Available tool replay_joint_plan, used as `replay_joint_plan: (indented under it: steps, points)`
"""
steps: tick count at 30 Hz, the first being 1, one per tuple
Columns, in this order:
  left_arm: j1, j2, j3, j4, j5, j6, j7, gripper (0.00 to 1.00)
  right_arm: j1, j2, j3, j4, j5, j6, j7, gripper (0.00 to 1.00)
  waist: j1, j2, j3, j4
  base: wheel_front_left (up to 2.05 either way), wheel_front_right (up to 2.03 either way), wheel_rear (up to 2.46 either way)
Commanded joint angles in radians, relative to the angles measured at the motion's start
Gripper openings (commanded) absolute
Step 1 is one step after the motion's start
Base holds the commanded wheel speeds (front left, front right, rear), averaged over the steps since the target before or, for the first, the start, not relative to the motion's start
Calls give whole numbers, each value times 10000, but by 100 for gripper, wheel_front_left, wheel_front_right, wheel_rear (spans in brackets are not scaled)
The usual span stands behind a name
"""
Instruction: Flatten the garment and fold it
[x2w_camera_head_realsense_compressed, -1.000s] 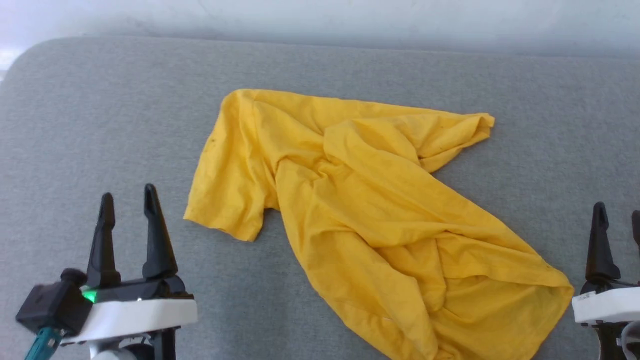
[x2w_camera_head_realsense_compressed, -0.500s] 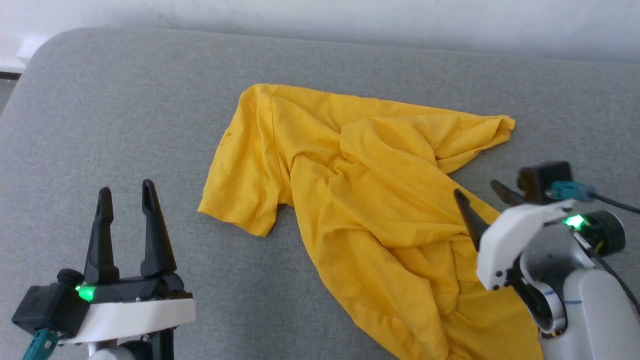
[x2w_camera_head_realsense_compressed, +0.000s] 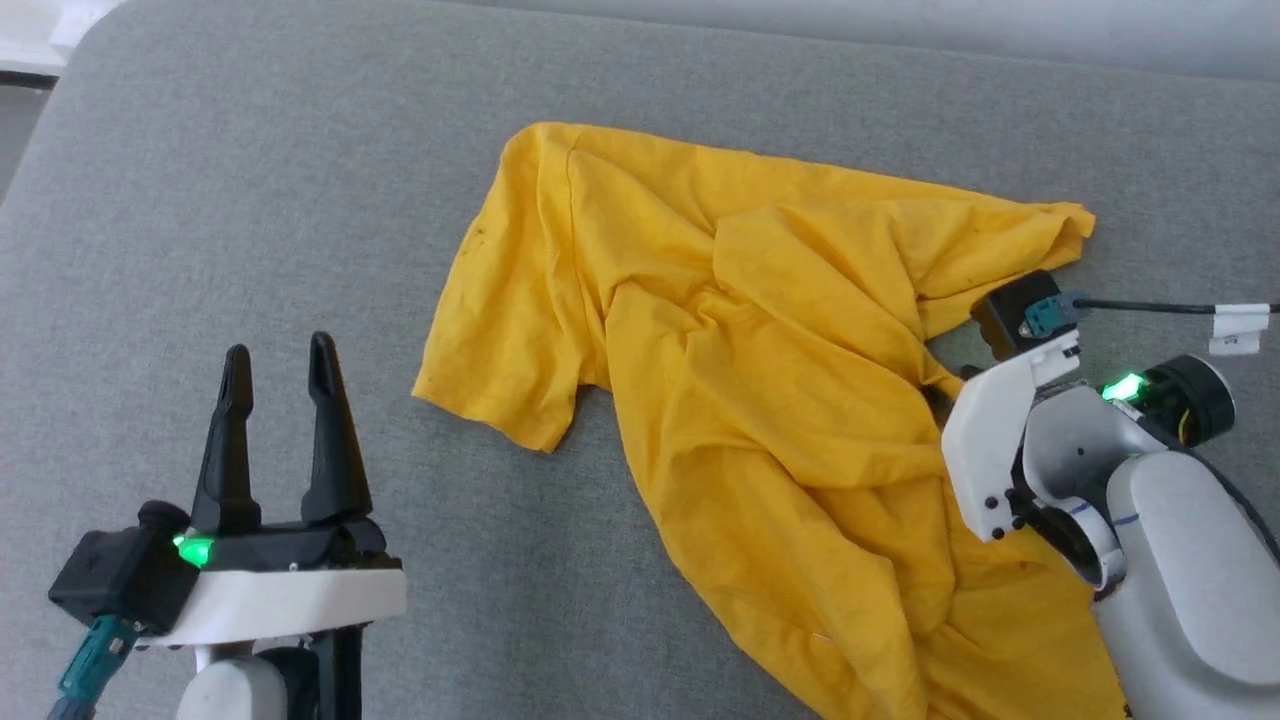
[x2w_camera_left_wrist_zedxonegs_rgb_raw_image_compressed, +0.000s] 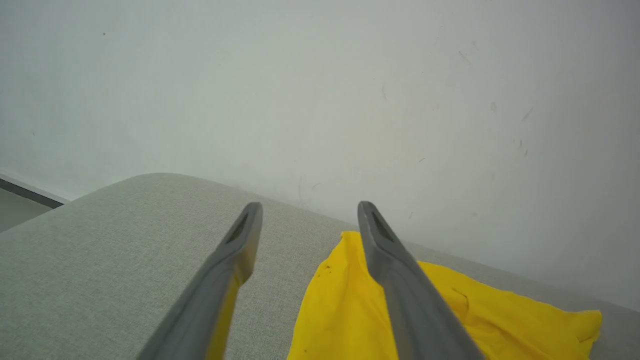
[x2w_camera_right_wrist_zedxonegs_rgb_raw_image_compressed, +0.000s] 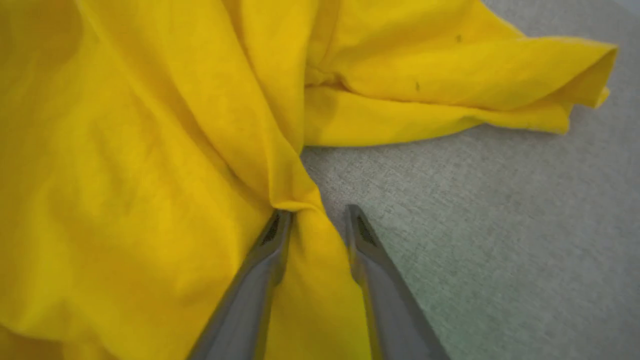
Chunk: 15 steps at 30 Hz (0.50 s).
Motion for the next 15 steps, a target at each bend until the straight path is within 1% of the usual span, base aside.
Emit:
replay_joint_plan:
  steps: [1,5,7,9,12,15]
  points:
    - [-195,-46,8,72,-28,-94,-45,100,22,53,-28,265,130,-6,140,0,0,0,25,19,0,0,0]
    - [-271,-51,-7,180,-35,-115,-45,100,-216,142,-372,209,194,-6,-149,0,0,0,-157,-139,0,0,0]
    - [-266,-52,-33,222,-54,-91,-45,100,-377,137,-549,-45,196,-6,-422,0,0,0,-324,-239,0,0,0]
    - [-219,-52,-64,241,-40,-64,-45,100,-390,80,-514,-443,254,-6,-474,0,0,0,-502,-343,0,0,0]
    - [-77,-53,-86,242,-62,0,-45,100,64,72,-218,-1348,750,-6,-27,0,0,0,-753,-534,0,0,0]
    - [101,-53,-199,212,-89,68,-45,100,1138,-59,304,-2550,1606,-6,1052,0,0,0,-886,-678,0,0,0]
